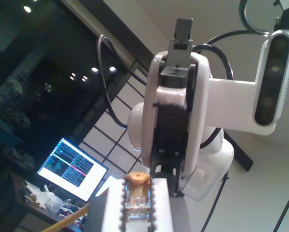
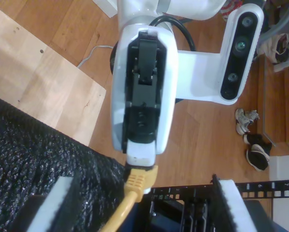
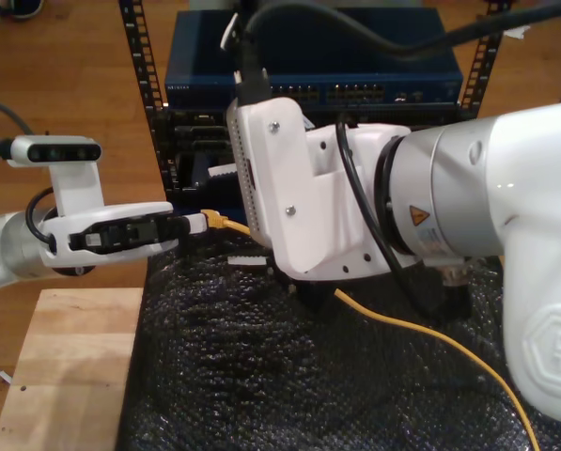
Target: Grab the cable and plug it in
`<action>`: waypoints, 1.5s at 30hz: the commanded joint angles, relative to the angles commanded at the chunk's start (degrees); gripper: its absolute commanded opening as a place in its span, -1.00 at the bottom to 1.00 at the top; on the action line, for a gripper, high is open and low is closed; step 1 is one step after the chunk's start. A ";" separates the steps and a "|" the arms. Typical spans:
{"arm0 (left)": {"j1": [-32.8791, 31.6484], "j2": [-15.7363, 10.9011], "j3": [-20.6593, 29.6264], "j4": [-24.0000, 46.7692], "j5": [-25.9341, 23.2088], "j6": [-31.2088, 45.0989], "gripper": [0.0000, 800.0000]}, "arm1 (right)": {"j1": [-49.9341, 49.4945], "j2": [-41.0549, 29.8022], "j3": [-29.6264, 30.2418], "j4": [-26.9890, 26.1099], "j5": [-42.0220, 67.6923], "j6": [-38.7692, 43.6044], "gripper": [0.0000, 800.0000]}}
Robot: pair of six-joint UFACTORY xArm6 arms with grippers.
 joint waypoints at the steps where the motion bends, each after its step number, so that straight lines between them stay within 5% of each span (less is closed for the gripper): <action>1: 0.00 0.00 0.00 0.00 0.00 -0.09 -0.92 | 0.00 0.00 0.00 0.00 0.00 0.09 0.38; 4: 0.00 0.00 0.00 -0.09 0.26 -0.09 -0.92 | 0.00 0.18 0.00 0.09 0.00 0.18 0.14; 11: 0.00 0.00 0.00 -1.41 2.02 -0.09 -0.92 | 0.00 0.26 0.00 0.18 -0.18 0.26 -0.03; 45: -0.18 0.18 0.35 -1.32 2.29 0.00 -0.91 | 0.00 0.62 -0.09 3.34 -1.85 0.26 -0.33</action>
